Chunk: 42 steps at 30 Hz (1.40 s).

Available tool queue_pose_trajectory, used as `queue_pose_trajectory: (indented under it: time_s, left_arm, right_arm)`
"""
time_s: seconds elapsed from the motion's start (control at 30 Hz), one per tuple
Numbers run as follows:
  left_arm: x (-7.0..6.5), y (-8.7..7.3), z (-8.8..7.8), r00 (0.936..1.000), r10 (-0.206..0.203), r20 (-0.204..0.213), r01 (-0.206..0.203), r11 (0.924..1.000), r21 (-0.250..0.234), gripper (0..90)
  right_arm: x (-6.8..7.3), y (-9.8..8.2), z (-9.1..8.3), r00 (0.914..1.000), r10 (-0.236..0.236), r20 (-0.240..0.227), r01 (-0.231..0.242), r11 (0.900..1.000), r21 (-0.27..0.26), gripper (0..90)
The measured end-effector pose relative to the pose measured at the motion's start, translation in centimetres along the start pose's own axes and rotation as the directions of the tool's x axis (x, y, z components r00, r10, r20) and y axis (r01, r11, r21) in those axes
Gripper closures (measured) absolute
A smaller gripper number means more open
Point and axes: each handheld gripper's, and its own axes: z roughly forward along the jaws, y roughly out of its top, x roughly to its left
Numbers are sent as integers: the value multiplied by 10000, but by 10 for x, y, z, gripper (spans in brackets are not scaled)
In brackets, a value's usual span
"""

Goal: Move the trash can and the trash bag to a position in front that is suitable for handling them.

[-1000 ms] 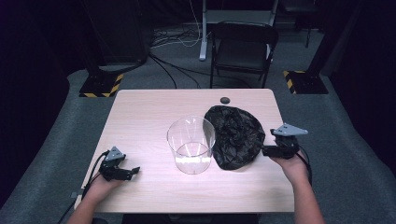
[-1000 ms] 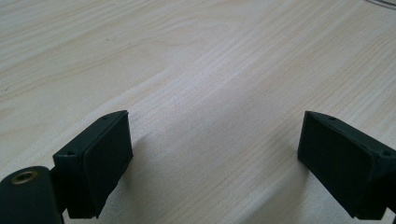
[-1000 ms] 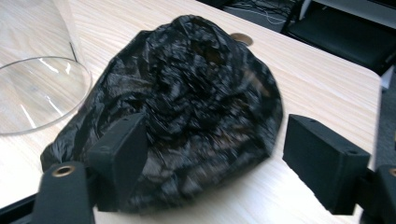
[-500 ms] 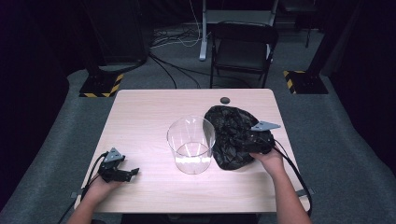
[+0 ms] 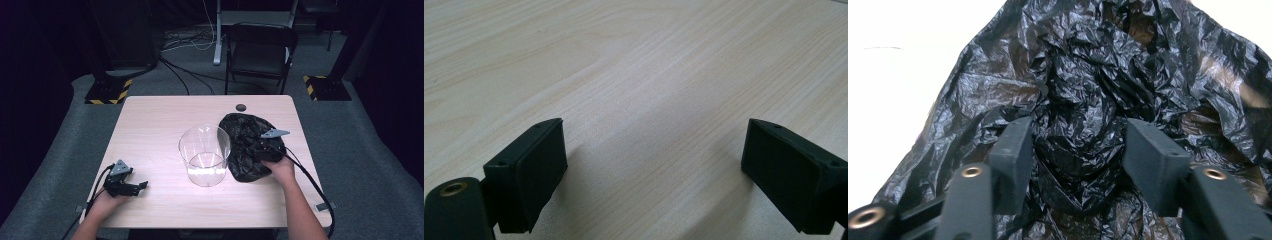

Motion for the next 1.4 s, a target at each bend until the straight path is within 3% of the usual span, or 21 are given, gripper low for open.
queue_pose_trajectory:
  time_s: [0.23,0.37,0.5,0.7,0.87,0.9,0.97,1.1,1.3,1.4]
  left_arm:
    - [0,0,0,10000,-6,-4,6,10000,-6,104]
    - [0,0,0,10000,-18,-8,18,10000,-7,104]
    - [0,0,-1,10000,29,31,-29,10000,28,106]
    - [0,2,-3,9997,114,204,-117,9998,153,175]
    - [-3,6,-5,9972,75,738,-97,9995,299,265]
    - [-6,10,-4,9963,10,861,-55,9986,517,282]
    - [-8,16,-5,9950,-12,998,-53,9979,644,296]
    - [-14,30,-6,9910,-286,1311,281,9996,53,305]
    - [-27,52,0,9879,-2,1553,19,9999,-110,292]
    - [-32,64,-1,9864,-58,1644,119,9993,-365,288]
  right_arm:
    - [0,-3,-3,9999,172,-20,-171,9996,206,707]
    - [3,-9,-10,9997,215,-105,-213,9996,159,788]
    - [9,-18,-23,9992,241,-315,-240,9997,53,811]
    - [15,-26,-42,9995,-216,-245,221,9995,222,816]
    - [16,-34,-56,9988,-406,-261,415,9985,347,818]
    - [17,-39,-63,9979,-610,-200,619,9970,465,818]
    - [15,-44,-68,9981,-563,-266,575,9973,454,818]
    - [9,-50,-78,9986,-268,-465,280,9993,265,817]
    - [6,-55,-87,9978,-328,-570,339,9993,182,816]
    - [6,-56,-89,9971,-338,-684,351,9992,183,816]
